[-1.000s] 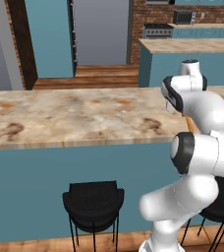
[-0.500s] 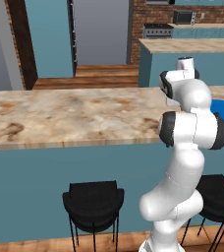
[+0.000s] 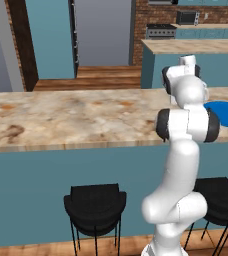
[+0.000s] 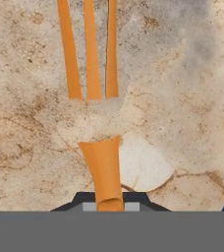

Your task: Take the fork and place it on the left side of the plate. Then take the spoon and place it on the right side of the plate. Make sure they're directly next to the plate.

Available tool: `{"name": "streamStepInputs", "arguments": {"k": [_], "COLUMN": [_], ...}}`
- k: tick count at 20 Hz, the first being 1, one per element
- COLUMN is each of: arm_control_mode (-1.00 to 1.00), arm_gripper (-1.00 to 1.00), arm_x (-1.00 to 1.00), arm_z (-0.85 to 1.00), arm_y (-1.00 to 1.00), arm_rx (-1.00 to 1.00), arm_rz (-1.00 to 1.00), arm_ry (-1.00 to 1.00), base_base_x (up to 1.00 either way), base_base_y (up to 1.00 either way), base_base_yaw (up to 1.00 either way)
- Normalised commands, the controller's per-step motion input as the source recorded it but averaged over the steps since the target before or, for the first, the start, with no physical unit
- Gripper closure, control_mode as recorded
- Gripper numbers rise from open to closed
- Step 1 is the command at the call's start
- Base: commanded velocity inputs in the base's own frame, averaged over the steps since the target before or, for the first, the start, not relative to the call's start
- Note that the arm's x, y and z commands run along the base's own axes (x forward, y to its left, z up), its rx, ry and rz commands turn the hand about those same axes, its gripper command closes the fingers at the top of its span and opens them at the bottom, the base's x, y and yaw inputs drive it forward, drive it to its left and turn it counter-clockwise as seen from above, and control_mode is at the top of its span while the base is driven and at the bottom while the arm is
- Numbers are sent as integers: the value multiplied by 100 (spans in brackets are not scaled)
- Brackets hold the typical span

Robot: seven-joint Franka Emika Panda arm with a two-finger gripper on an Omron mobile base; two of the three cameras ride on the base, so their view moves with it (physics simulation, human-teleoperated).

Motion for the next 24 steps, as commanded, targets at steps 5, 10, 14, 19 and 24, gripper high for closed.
{"name": "streamStepInputs", "arguments": {"k": [5,10,14,19,24], "arm_control_mode": [-100,-100,-100,-100,-100], "arm_gripper": [-100,-100,-100,-100,-100], "arm_x": [-8,0,-2,-71,-100], "arm_z": [-42,-8,32,51,0], "arm_y": [1,9,19,31,38], "arm_rx": [0,0,0,0,0], "arm_rz": [0,0,0,0,-1], "arm_ry": [6,0,0,0,-2], "base_base_x": [0,0,0,0,0], "base_base_y": [0,0,0,0,0], "base_base_yaw": [0,0,0,0,0]}}
